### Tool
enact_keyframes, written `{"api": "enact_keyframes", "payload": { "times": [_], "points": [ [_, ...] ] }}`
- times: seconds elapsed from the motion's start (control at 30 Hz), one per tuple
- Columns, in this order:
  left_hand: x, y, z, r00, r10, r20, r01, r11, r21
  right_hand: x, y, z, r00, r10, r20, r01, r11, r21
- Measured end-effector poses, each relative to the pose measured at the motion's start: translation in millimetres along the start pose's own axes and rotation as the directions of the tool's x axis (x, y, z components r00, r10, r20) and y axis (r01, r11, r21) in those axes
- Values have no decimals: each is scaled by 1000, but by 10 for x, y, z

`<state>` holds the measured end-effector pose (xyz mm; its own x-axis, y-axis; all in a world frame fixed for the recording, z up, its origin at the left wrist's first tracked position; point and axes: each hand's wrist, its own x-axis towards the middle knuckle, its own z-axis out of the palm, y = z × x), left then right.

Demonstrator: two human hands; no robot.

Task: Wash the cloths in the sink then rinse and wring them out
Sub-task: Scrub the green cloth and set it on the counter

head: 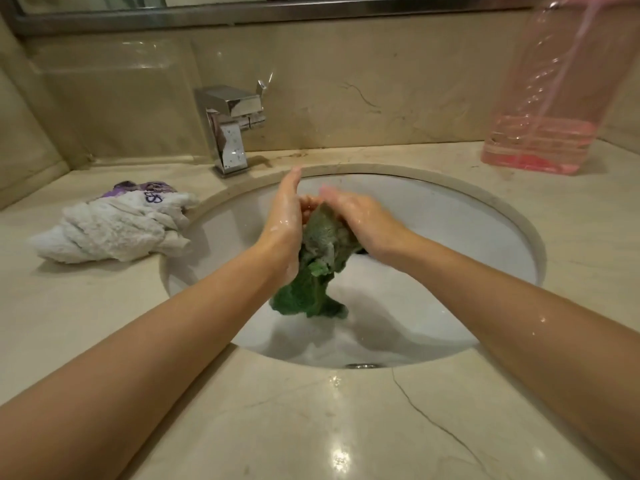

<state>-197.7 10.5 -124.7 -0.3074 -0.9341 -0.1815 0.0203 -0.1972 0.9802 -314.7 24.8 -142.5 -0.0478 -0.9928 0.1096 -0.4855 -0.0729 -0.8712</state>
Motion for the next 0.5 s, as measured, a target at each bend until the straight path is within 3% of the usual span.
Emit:
{"api": "enact_keyframes", "payload": {
  "times": [0.03,0.1,0.2,0.37,0.43,0.5],
  "points": [
    [-21,9,-21,1000,8,-22,-7,1000,15,-24,21,1,994,20,112,-18,1000,-16],
    [25,5,-72,997,59,-49,-56,997,52,-29,56,-25,978,45,204,-38,998,-41],
    [136,-11,-138,994,85,-71,-72,984,163,-16,41,-91,980,83,183,-99,992,79],
    [146,-23,-252,1000,-20,6,17,955,296,-111,45,-86,976,100,196,-161,931,329],
    [145,-41,-271,996,-18,87,-20,908,418,-114,11,-103,986,76,149,-132,901,414],
    [114,-32,-256,976,-60,211,-29,919,394,-104,-21,-142,992,67,105,-114,834,540]
  ]
}}
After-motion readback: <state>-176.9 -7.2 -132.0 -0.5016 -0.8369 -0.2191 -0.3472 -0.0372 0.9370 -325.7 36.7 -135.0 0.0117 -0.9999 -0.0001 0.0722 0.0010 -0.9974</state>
